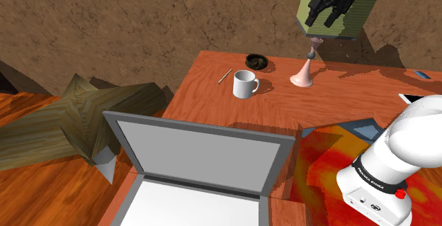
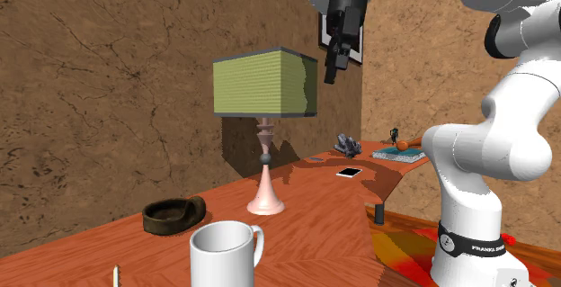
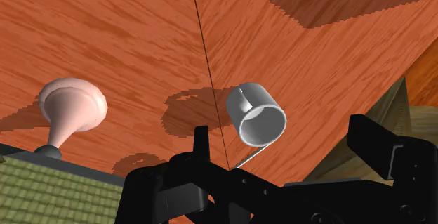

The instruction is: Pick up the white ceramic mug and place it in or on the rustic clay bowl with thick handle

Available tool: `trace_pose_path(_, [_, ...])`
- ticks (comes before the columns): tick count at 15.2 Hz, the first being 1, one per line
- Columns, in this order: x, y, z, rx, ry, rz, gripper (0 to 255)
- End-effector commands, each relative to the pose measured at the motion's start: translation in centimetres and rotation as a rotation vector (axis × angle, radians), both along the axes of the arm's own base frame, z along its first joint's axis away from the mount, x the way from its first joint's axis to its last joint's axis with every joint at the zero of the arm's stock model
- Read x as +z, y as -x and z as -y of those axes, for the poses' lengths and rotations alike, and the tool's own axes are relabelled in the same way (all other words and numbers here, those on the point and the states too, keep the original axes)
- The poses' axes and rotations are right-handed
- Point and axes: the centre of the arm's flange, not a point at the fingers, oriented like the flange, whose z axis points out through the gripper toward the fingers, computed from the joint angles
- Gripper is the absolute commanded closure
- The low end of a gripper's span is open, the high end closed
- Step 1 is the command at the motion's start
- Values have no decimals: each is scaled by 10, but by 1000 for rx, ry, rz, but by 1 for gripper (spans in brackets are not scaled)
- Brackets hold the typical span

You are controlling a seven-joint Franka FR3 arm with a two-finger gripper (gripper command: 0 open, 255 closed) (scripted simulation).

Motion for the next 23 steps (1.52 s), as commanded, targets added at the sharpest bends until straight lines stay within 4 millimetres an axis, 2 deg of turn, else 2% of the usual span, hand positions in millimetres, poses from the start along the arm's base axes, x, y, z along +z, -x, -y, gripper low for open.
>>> trace_pose_path(1, [0,0,0,0,0,0,0])
trace_pose_path(12, [-94,-110,-56,-1,45,-93,0])
trace_pose_path(23, [-200,-211,-107,-1,90,-186,0])
